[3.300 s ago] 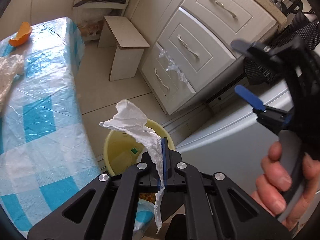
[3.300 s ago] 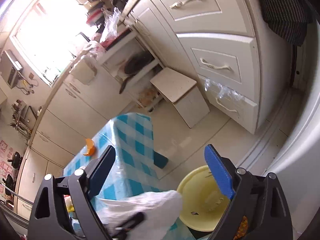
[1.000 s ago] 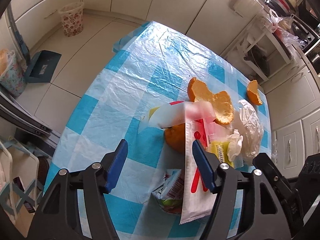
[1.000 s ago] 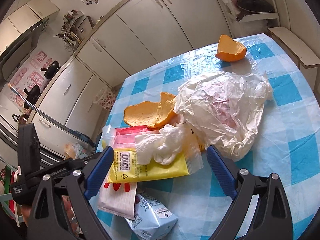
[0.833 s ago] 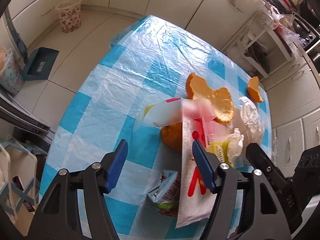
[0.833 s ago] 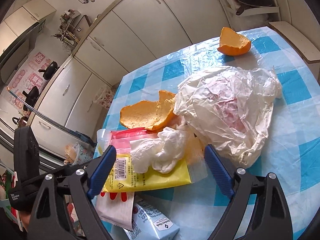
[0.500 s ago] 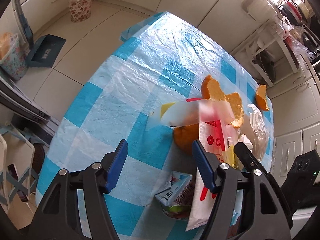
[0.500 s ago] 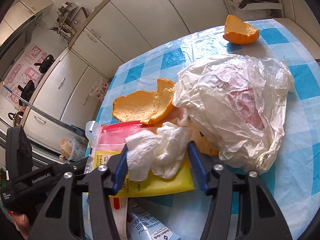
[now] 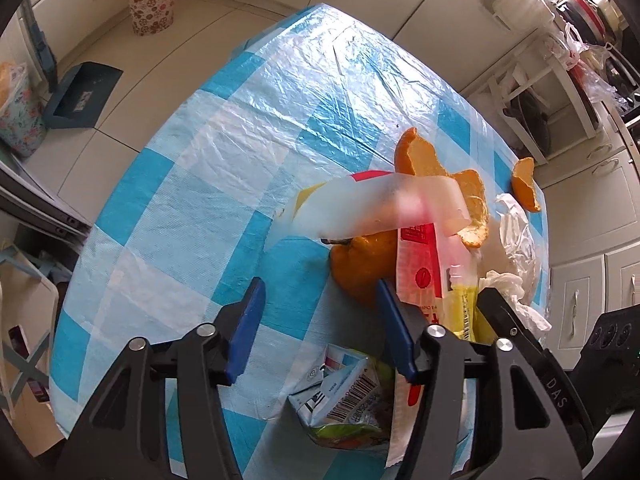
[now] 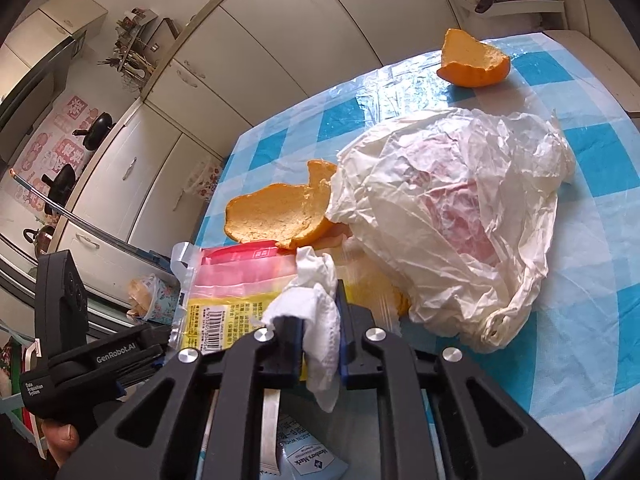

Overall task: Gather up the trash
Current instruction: 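Grasp the red-and-white packet with the left gripper while the right holds the tissue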

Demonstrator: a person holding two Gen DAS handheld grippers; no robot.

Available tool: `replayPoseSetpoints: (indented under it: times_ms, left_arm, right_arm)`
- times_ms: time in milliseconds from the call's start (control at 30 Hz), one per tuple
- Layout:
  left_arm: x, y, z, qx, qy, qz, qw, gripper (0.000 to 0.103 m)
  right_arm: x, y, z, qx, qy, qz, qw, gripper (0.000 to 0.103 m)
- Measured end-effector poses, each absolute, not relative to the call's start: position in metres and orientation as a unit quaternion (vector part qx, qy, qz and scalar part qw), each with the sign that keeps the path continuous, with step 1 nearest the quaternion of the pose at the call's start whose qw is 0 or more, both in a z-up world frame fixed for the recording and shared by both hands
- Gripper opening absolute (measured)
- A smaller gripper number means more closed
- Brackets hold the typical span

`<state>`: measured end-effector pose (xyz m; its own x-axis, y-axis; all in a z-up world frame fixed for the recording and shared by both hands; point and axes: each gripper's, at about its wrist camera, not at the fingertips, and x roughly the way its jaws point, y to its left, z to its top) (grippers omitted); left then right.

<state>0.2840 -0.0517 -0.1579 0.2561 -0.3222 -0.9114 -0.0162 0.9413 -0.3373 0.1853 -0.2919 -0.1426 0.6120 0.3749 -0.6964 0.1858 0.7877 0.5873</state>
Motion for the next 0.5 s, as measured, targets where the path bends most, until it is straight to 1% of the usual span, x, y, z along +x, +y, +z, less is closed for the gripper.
replayPoseSetpoints:
  times_ms: [233, 300, 500]
  left_arm:
    - [0.284, -0.034, -0.159, -0.183, 0.603, -0.095, 0.771, 0.053]
    - [0.284, -0.033, -0.160, -0.188, 0.603, -0.099, 0.769, 0.055]
    - [0.280, -0.039, -0.161, -0.205, 0.612, -0.133, 0.752, 0.055]
  right_arm:
    - [0.186, -0.300, -0.149, 0.338, 0.443, 0.053, 0.829, 0.014]
    - [0.186, -0.301, -0.150, 0.340, 0.444, 0.053, 0.828, 0.014]
    - [0.184, -0.302, -0.150, 0.339, 0.445, 0.055, 0.827, 0.014]
